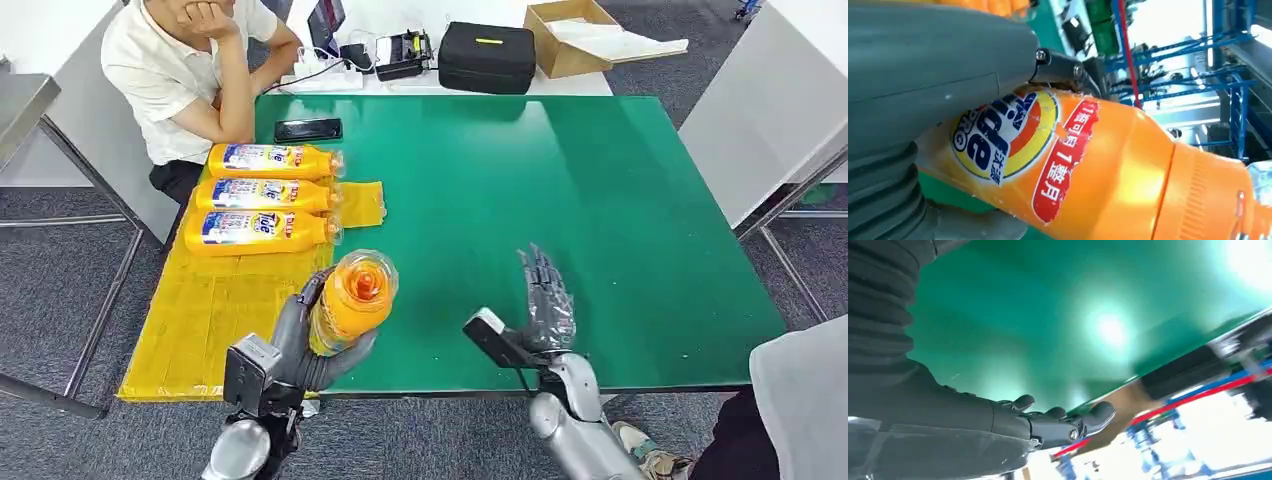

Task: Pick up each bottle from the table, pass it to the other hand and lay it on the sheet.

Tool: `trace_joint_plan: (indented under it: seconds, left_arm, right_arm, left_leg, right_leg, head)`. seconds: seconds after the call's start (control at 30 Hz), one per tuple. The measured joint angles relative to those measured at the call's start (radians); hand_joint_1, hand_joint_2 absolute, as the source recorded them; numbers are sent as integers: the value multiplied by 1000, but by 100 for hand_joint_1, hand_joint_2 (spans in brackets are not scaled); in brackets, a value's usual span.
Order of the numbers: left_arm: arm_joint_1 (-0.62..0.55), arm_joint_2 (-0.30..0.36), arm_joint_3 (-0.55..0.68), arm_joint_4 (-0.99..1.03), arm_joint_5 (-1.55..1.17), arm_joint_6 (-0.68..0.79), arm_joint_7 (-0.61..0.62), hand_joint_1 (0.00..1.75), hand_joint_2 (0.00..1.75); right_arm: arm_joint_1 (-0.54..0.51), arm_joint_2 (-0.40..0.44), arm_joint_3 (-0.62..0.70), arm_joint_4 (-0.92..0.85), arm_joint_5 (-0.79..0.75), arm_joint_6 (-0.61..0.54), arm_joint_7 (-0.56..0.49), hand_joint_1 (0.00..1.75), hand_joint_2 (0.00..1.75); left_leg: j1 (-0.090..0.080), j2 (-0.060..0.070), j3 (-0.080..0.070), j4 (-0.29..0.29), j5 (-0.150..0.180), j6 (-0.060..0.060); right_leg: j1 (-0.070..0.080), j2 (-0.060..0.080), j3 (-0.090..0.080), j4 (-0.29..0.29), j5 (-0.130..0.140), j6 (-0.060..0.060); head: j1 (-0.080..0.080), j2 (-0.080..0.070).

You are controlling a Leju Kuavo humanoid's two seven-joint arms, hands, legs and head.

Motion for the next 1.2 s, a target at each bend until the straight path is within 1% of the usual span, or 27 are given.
trace_joint_plan:
  seconds: [0.07, 0.2, 0.27, 0.37, 0.43, 0.53, 0.7, 0.8, 1.1, 1.2]
  left_arm:
    - [-6, 10, 1, -2, -161, 76, 11, 175, 175]
    - [-13, 24, 4, -2, -238, 119, 16, 175, 175]
    - [-28, 31, 4, 13, -404, 199, 50, 175, 175]
    - [-93, 43, 3, 125, -662, 325, 88, 175, 175]
    - [-148, 47, 0, 226, -755, 375, 95, 175, 175]
    - [-229, 50, -2, 373, -829, 411, 113, 175, 175]
    - [-330, 51, -2, 564, -878, 397, 177, 175, 175]
    - [-372, 49, 7, 662, -855, 362, 187, 175, 175]
    - [-396, 48, 19, 750, -846, 347, 191, 175, 175]
    - [-417, 48, 23, 796, -875, 349, 239, 175, 175]
  right_arm:
    - [14, -2, -47, -10, 13, 2, -9, 0, 175]
    - [28, -2, -100, -23, 19, 5, -12, 0, 175]
    - [27, -1, -114, -26, 18, 22, -31, 0, 175]
    - [6, 14, -121, -22, -2, 61, -68, 0, 175]
    - [-19, 29, -121, -9, -18, 75, -92, 0, 175]
    - [-60, 53, -116, 18, -40, 89, -114, 0, 175]
    - [-99, 84, -94, 49, -80, 131, -130, 0, 175]
    - [-111, 95, -84, 66, -95, 135, -132, 0, 175]
    - [-112, 105, -70, 82, -100, 147, -134, 0, 175]
    - [-115, 107, -68, 88, -107, 154, -140, 0, 175]
  left_leg:
    - [0, 0, 0, 0, 0, 0]
    - [0, 0, 0, 0, 0, 0]
    - [0, 0, 0, 0, 0, 0]
    - [0, 0, 0, 0, 0, 0]
    - [0, 1, 0, 0, 2, -1]
    - [0, 1, 0, 0, 3, -1]
    - [0, 0, 0, 0, 3, -1]
    - [0, 0, 0, 0, 3, -1]
    - [0, 0, -1, 0, 3, -1]
    - [0, 0, -1, 0, 3, -1]
  right_leg:
    - [0, 0, 0, 0, 0, 0]
    - [0, 0, 0, 0, 0, 0]
    - [0, 0, 0, 0, 0, 0]
    - [0, 0, 0, 0, 0, 0]
    - [0, 0, 0, 0, 1, 0]
    - [0, 0, 0, 1, 1, 0]
    - [0, 0, 0, 2, 1, 0]
    - [0, 0, 0, 2, 1, 0]
    - [0, 0, -1, 2, 1, 0]
    - [0, 0, -1, 2, 1, 0]
  head:
    - [0, 0]
    - [0, 0]
    - [0, 0]
    - [0, 0]
    - [0, 0]
    - [0, 0]
    - [0, 0]
    - [0, 0]
    - [0, 0]
    - [0, 0]
